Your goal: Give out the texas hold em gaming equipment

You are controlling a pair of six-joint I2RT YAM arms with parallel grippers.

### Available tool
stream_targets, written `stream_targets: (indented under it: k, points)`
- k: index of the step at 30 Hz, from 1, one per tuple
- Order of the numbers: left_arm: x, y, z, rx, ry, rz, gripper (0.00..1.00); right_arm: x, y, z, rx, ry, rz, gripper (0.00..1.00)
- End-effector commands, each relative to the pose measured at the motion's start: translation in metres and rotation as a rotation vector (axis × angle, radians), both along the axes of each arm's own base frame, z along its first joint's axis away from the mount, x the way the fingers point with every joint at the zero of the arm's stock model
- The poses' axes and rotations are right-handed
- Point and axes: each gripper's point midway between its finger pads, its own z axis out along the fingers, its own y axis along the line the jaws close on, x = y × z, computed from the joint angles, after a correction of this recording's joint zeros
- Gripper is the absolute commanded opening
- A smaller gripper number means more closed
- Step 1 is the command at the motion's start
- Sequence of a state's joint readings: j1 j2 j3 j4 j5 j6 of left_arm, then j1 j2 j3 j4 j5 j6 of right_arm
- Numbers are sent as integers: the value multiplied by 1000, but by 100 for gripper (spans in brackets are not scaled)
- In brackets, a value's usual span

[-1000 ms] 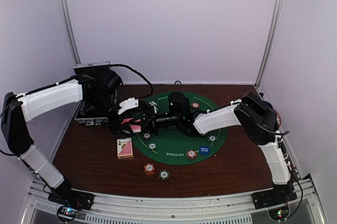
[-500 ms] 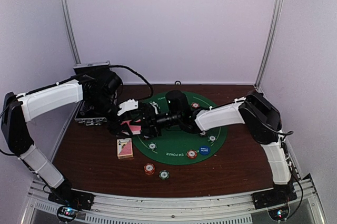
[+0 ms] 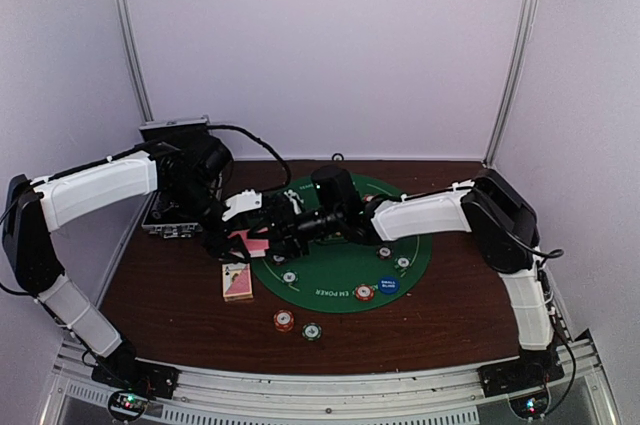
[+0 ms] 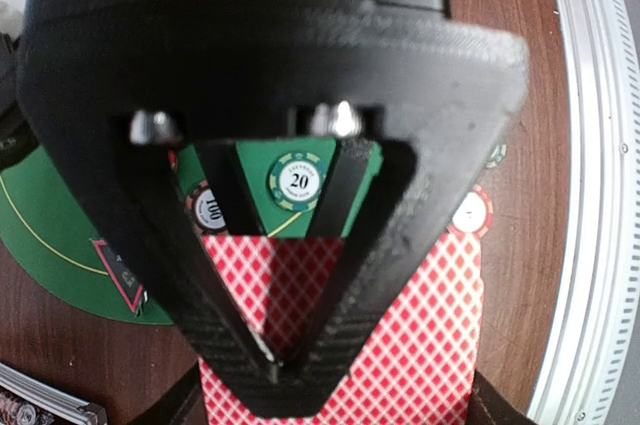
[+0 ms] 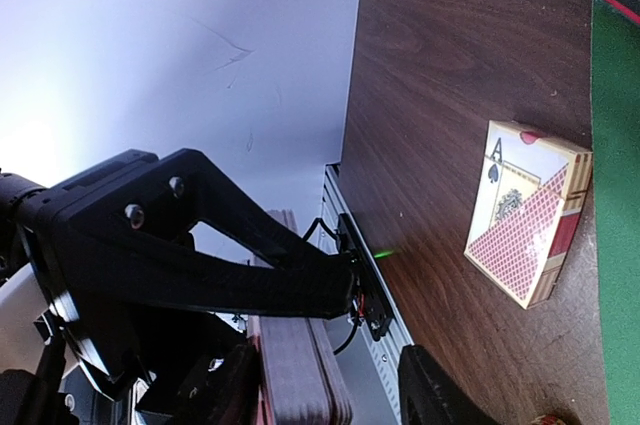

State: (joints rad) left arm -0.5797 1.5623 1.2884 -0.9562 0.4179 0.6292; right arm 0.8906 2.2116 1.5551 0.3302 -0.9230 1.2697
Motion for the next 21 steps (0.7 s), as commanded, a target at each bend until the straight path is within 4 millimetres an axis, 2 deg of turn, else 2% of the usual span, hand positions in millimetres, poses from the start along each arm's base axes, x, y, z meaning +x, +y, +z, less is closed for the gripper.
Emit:
stream_targets:
  k: [1, 8, 16, 19, 21]
  points:
    - [3, -5, 17, -45, -47, -10, 40, 3, -17, 2, -61, -16, -15, 48]
    - [5, -4, 17, -41, -51, -8, 38, 4, -30, 13, -61, -36, -24, 44]
    - [5, -3, 15, -33, -51, -6, 36, 0, -36, 41, -23, -65, -17, 44]
    - [6, -2, 15, -27, -55, -6, 36, -1, -38, 43, -22, -62, -16, 34]
    - [7, -2, 14, -22, -60, -3, 35, -2, -38, 42, -23, -54, -16, 21]
